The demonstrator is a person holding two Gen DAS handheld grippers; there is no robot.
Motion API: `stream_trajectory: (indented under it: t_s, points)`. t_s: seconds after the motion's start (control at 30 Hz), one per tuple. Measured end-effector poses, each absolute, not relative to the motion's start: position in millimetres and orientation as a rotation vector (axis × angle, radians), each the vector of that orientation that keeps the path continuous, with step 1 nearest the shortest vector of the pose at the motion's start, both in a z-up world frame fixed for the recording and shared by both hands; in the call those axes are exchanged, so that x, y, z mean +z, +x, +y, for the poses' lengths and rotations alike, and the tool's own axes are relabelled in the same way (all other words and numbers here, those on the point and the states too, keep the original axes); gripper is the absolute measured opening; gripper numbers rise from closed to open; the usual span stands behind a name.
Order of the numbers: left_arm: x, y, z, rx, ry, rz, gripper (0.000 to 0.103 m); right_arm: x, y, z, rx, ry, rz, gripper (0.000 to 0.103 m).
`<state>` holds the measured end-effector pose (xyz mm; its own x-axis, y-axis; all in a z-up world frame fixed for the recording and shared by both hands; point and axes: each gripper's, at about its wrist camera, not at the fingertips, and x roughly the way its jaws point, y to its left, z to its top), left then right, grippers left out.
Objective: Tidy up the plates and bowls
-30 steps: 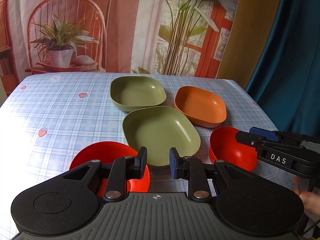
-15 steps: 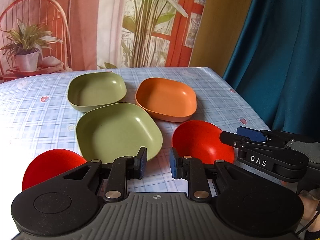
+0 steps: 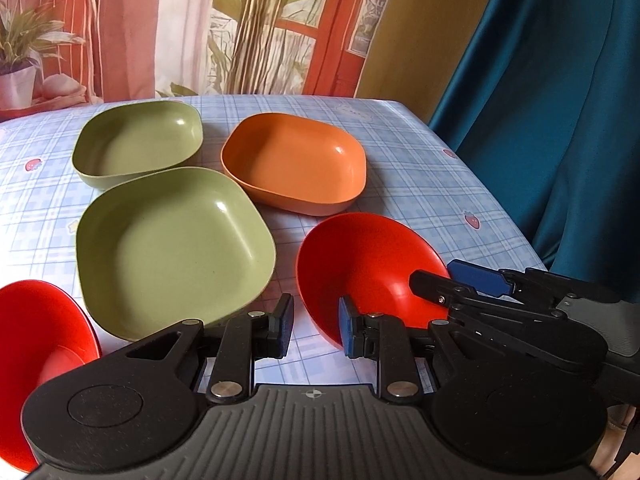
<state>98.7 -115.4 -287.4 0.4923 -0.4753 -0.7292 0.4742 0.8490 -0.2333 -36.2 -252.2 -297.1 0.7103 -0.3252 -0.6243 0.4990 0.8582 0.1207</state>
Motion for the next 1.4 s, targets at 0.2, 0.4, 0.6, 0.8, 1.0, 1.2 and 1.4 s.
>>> stream_trajectory:
  t_s: [0.2,0.4,0.6,0.8,1.0,1.2,1.4]
  points:
    - [-297.6,101.3,-119.7,-0.614,-0.016,0.925,0.025,-302.3,-34.0,-254.1,-0.446,0.302,0.647,0.020]
    - [-299.7,99.6,-122.4,-0.627,-0.003,0.923,0.025,-302.2,-33.6,-251.6,-0.435,0.296,0.649,0.015]
    - [-293.4,95.6,-121.1,-0.626,0.005,0.904,0.025,-297.2,-34.7,-249.8,-0.434,0.287,0.637,0.015]
    - [-280.7,89.8,-117.7,-0.624,0.012,0.864,0.025,-286.4,-35.0,-246.5,-0.433,0.272,0.619,0.015]
    - [-266.1,83.8,-111.2,-0.614,0.019,0.825,0.025,-273.8,-34.3,-240.7,-0.421,0.257,0.598,0.015]
    - [-253.2,78.1,-101.1,-0.592,0.014,0.793,0.025,-259.1,-31.0,-230.6,-0.398,0.242,0.575,0.015]
    - [-241.2,72.1,-86.5,-0.568,-0.007,0.764,0.025,-244.1,-26.3,-217.0,-0.370,0.217,0.553,0.016]
